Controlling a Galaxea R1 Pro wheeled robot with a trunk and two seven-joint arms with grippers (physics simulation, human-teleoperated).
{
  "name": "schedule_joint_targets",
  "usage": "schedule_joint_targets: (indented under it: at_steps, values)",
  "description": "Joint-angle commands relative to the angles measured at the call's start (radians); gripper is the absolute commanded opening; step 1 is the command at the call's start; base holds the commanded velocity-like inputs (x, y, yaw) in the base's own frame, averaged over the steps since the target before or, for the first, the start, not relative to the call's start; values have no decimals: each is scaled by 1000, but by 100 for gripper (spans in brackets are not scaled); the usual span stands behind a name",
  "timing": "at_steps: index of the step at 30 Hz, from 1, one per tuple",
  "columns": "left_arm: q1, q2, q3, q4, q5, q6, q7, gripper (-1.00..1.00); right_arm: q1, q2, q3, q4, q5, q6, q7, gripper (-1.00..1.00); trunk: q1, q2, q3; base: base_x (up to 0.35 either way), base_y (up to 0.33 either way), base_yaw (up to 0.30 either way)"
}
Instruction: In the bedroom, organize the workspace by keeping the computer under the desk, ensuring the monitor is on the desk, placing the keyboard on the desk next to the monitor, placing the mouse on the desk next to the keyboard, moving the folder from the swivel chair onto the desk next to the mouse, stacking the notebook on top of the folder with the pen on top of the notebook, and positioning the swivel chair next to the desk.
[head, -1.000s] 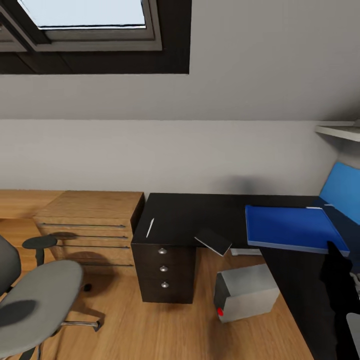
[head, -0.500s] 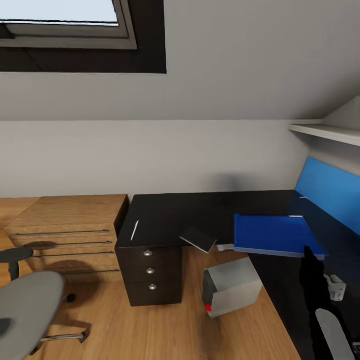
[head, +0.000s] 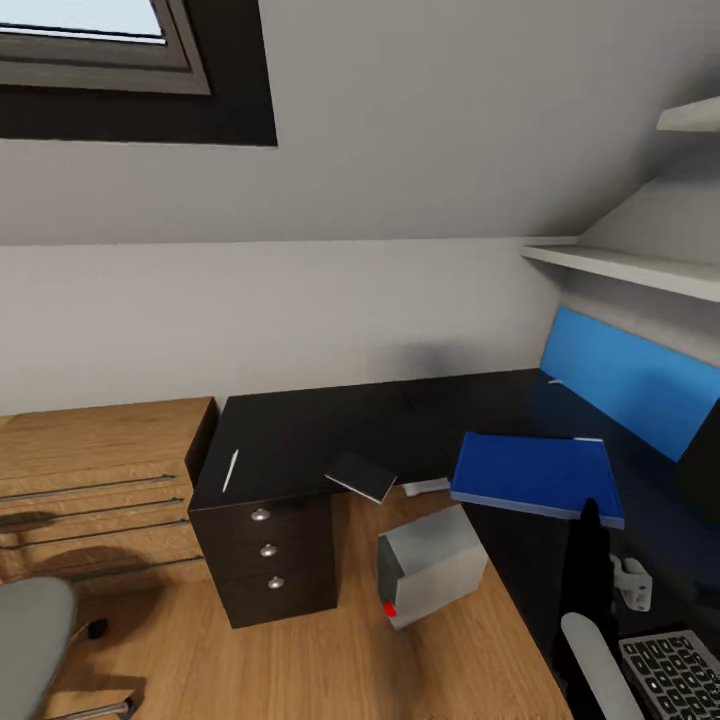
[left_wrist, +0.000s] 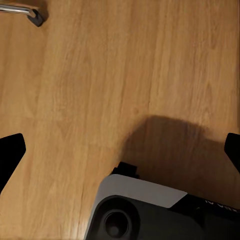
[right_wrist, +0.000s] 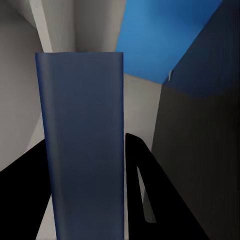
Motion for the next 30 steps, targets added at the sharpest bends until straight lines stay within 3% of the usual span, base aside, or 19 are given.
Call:
schedule_joint_targets:
  at_steps: [1, 7, 10, 12, 15, 17, 21, 23, 25, 28, 30]
  values:
    - [0, 0, -7, 0, 9, -4, 5, 100, -1, 7, 10, 0, -11, -15, 7, -100, 0, -1, -1, 0, 0, -152]
    - [0, 0, -8, 2, 9, -3, 6, 100, -1, 56, 25, 1, -12, -33, 52, -100, 0, -1, -1, 0, 0, -58]
    - [0, -3, -11, 3, 9, -3, 5, 100, -1, 68, 29, 2, -12, -30, 65, -100, 0, -1, -1, 0, 0, -9]
    - [0, -7, -15, 4, 9, -3, 5, 100, -1, 75, 43, 3, -13, -28, 68, -100, 0, -1, -1, 0, 0, -4]
    - [0, -14, -19, 4, 9, -3, 6, 100, -12, 95, 99, 9, -11, -29, 52, -100, 0, -1, -1, 0, 0, -1]
    - [0, -15, -19, 5, 9, -3, 5, 100, -47, 101, 113, 26, -10, -30, 11, -100, 0, -1, -1, 0, 0, 0]
    - [0, -16, -20, 5, 9, -3, 5, 100, -187, 104, 121, 106, -8, -35, -92, -100, 0, -1, -1, 0, 0, 0]
    - [0, -17, -20, 5, 9, -3, 5, 100, -319, 102, 94, 243, -8, -43, -136, -100, 0, -1, -1, 0, 0, 0]
    - [0, -17, -20, 5, 9, -3, 5, 100, -390, 102, 52, 335, -7, -49, -147, -100, 0, -1, -1, 0, 0, 0]
    - [0, -18, -20, 5, 9, -3, 5, 100, -463, 102, -6, 458, -7, -54, -154, -100, 0, -1, -1, 0, 0, 0]
    - [0, -18, -20, 5, 9, -3, 5, 100, -482, 102, -23, 492, -7, -55, -154, -100, 0, -1, -1, 0, 0, 0]
